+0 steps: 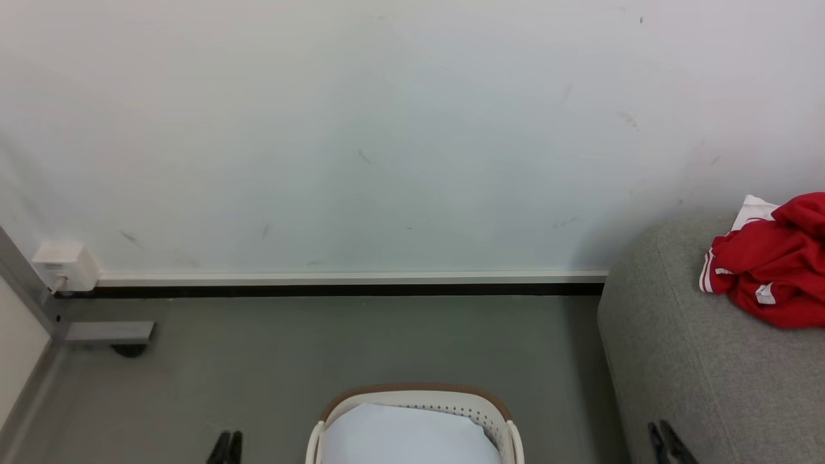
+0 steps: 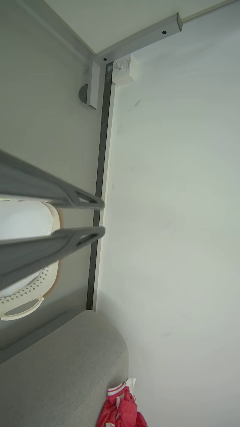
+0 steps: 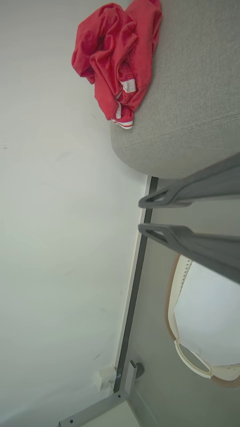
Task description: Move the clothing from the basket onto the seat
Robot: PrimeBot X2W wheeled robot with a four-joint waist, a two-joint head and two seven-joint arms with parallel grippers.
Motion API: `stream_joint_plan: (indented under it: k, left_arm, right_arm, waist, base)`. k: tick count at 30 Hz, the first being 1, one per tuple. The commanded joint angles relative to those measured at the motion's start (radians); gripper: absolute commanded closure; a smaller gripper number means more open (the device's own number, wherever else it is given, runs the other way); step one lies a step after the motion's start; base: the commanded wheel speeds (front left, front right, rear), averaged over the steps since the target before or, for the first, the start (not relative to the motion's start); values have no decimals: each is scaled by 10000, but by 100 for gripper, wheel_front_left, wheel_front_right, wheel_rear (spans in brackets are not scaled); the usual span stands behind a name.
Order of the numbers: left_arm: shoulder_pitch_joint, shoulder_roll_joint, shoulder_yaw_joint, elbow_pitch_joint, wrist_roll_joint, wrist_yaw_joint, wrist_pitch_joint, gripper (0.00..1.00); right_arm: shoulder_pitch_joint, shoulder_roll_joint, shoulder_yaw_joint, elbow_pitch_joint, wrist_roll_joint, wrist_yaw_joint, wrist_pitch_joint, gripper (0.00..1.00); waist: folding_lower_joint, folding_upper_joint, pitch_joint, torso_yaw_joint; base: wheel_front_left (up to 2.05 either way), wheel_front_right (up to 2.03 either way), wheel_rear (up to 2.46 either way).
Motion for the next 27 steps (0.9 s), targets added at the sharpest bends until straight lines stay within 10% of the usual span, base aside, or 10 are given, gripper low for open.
stream_joint_plan:
  k: [1, 27]
  left_arm:
    - [-118, 14, 56, -33, -299, 0, 87, 100]
    - [-831, -21, 321, 76, -4809, 3, 1233, 100]
  right_arm:
    - [-64, -4, -24, -89, 313, -2, 27, 100]
    - [-664, -74, -491, -180, 5227, -7, 1138, 100]
  waist:
    - [0, -1, 9, -2]
    - [0, -1, 152, -30]
  base:
    - [0, 0, 0]
    - [0, 0, 0]
